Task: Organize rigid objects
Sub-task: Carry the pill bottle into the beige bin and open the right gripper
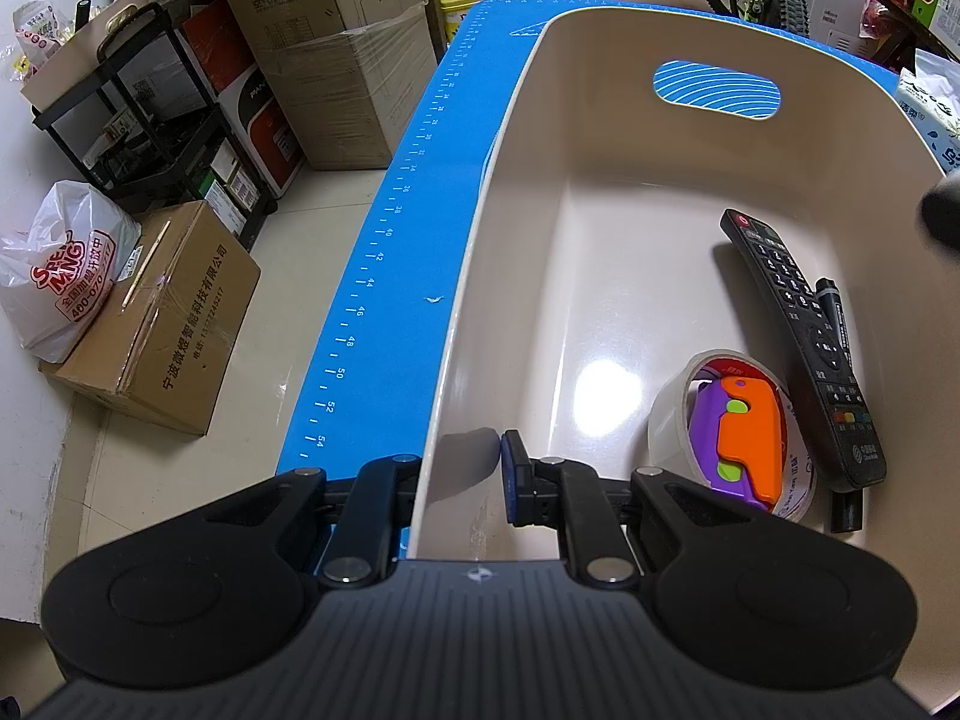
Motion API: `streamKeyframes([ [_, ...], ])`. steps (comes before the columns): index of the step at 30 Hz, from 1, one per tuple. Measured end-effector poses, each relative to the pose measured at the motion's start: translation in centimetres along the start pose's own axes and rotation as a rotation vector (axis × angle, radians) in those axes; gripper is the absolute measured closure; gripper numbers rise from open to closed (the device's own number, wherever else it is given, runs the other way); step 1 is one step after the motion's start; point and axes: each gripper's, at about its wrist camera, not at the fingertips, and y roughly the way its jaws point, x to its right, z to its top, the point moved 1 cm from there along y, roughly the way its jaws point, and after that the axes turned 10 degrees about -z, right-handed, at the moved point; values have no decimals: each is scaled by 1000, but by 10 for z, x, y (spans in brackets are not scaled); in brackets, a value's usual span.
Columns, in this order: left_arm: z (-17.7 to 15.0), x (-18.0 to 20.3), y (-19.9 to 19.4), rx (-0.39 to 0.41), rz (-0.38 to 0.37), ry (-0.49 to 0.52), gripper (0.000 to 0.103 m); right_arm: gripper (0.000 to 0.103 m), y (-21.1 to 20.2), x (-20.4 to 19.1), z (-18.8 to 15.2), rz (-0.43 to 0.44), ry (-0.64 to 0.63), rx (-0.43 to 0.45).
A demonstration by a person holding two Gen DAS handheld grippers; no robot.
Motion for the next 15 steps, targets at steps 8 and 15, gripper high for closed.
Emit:
streamKeyframes([
  [8, 0, 0, 0, 0, 0, 0, 85, 39, 6, -31, -13, 79, -106, -95],
  [15, 0, 0, 0, 0, 0, 0, 85, 38, 7, -40, -15, 88, -148, -97],
])
